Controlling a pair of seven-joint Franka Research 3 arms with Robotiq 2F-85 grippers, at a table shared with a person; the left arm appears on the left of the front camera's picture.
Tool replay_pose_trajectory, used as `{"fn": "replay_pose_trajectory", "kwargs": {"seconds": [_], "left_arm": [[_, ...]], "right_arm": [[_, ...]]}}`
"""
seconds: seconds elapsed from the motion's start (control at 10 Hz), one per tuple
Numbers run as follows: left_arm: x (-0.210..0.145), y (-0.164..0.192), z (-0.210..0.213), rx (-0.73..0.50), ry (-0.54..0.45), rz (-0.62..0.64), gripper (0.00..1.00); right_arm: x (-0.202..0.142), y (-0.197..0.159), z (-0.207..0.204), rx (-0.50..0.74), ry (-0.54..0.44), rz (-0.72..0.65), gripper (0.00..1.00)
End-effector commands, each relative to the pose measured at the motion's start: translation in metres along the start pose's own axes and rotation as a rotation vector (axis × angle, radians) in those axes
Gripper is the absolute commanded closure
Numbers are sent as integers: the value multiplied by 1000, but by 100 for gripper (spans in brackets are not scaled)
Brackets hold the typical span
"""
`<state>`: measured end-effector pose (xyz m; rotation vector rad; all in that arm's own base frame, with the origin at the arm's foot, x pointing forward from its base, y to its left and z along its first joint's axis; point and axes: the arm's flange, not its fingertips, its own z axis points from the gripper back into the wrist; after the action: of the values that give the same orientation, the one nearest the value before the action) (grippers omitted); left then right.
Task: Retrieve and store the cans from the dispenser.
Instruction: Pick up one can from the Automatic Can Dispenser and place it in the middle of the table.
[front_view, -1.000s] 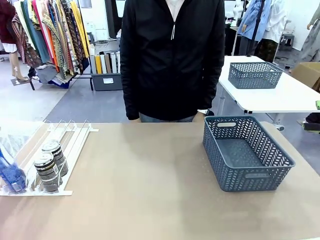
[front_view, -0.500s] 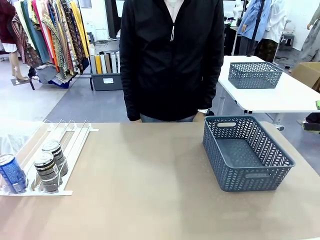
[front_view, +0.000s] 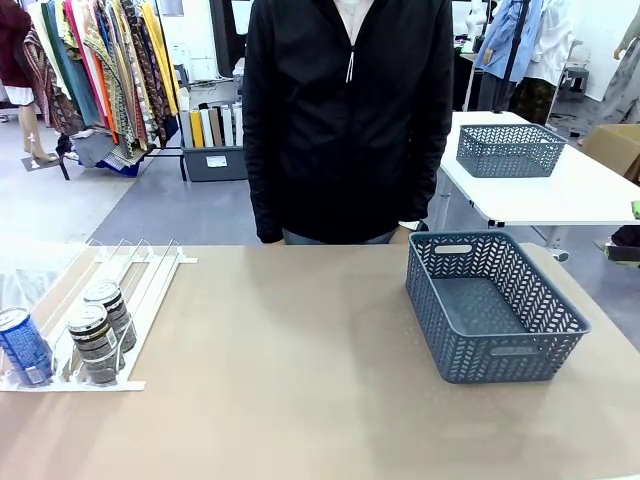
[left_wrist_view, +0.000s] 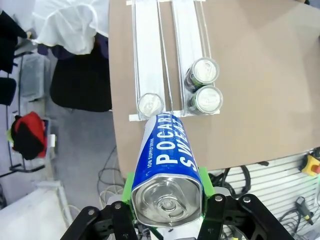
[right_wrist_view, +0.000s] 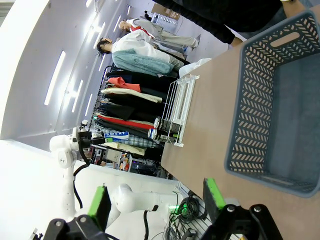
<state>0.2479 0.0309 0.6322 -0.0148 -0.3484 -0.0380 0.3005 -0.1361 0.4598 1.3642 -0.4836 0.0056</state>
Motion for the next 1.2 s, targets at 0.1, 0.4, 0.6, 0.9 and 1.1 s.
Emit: {"fn": "replay_pose_trajectory", "kwargs": {"seconds": [0.1,0.4,0.6,0.9,1.1], "left_arm": [[57,-66,-6,-104,-105,-155,100],[113,-238,-74,-214,-12,-502,100],[96,-345,-134,-187,75,-653,100],[62,-428,-197,-149,111,-750,100],[56,-440,-233,-130,132,-783,100]], "right_arm": [[2,3,-1,13,-13,5,0],[2,3,-1,13,-13,5,0],[2,3,-1,13,-13,5,0],[2,3,-1,13,-13,5,0],[2,3,-1,13,-13,5,0]]}}
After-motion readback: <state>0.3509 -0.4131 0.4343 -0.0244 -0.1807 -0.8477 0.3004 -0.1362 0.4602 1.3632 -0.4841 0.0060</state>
